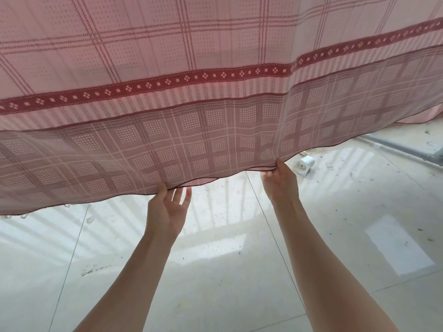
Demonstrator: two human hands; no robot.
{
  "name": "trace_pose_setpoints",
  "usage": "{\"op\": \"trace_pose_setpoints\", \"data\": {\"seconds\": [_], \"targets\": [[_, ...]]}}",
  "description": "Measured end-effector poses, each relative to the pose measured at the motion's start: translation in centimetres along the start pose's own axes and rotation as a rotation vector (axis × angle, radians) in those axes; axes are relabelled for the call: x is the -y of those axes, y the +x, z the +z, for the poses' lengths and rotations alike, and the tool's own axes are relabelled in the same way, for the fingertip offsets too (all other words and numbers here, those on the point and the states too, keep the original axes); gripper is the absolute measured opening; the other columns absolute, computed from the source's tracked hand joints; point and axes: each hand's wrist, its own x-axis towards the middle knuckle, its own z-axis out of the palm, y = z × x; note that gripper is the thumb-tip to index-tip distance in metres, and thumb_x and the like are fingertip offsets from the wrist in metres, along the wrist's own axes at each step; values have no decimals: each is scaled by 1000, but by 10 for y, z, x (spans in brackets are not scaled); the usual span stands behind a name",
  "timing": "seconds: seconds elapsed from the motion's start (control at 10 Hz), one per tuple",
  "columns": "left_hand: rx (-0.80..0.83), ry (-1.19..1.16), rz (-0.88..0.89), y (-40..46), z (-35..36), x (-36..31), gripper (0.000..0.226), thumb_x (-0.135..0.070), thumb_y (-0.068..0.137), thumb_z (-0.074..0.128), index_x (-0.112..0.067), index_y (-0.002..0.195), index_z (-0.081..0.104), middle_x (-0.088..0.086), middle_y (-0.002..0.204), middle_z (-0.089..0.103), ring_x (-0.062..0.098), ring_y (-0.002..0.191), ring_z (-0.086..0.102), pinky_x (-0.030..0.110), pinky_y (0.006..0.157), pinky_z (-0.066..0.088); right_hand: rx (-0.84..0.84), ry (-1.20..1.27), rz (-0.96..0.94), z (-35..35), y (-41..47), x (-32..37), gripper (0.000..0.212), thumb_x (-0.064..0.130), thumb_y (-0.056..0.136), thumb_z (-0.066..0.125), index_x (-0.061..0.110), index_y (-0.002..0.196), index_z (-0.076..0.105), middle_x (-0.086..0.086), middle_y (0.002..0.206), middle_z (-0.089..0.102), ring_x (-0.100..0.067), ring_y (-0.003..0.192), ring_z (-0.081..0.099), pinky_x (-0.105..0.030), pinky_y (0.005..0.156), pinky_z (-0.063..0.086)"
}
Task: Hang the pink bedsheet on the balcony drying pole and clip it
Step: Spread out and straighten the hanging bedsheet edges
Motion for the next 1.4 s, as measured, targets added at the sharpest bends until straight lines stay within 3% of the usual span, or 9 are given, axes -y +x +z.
{"op": "trace_pose_setpoints", "data": {"seconds": [0.1,0.2,0.3,0.4,0.5,0.6,1.0,1.2,1.4], "targets": [[83,118,-88,-3,8,17,11,-18,93,51,-19,100,59,-3,111,61,15,113,54,41,91,46,0,114,85,-4,4,-8,25,15,96,45,30,76,51,17,64,59,0,65,57,-18,72,47],[146,208,-158,-1,25,48,8,-17,92,52,-17,97,57,-2,118,59,18,115,56,41,96,44,-21,642,157,-1,-3,-4,21,6,94,46,15,76,53,4,67,60,-2,63,59,-14,69,50],[128,310,-203,-3,50,73,5,-16,90,56,-18,85,57,-4,101,59,19,108,57,32,84,47,28,672,199,-4,-4,-2,17,5,96,41,12,87,53,11,67,64,-5,73,57,-13,69,49],[81,340,-194,-2,67,89,4,-17,86,61,-21,86,62,-6,92,57,13,93,54,28,78,45,71,800,224,-14,-6,4,16,5,92,49,9,103,59,0,97,64,-14,99,61,-26,93,48],[95,330,-158,-3,65,93,9,-13,88,57,-21,88,62,-6,92,61,14,92,57,30,77,46,81,907,265,-21,-3,14,17,19,91,57,11,104,64,-7,113,59,-25,113,57,-43,97,47],[104,290,-101,-3,55,85,15,-8,90,53,-19,95,62,-5,93,67,12,90,65,31,78,49,100,879,268,-32,4,26,18,27,90,58,20,86,74,-3,116,55,-23,119,53,-44,99,44],[58,299,8,8,40,58,16,-10,92,52,-21,99,61,-12,89,70,6,86,67,30,75,50,-19,882,123,-73,24,39,20,12,94,51,9,113,57,-5,104,59,-21,106,59,-39,90,50],[116,329,-17,8,42,72,18,-7,92,52,-21,90,63,-15,74,70,4,79,69,32,78,49,-130,985,103,-90,25,32,16,5,95,47,6,86,60,-2,72,63,-12,60,65,-26,63,57],[110,353,-5,6,43,85,17,-7,90,53,-20,92,63,-13,78,71,5,79,69,29,80,50,-185,1087,79,-96,30,26,19,7,97,45,3,86,60,-2,63,68,-11,57,67,-23,62,58]]}}
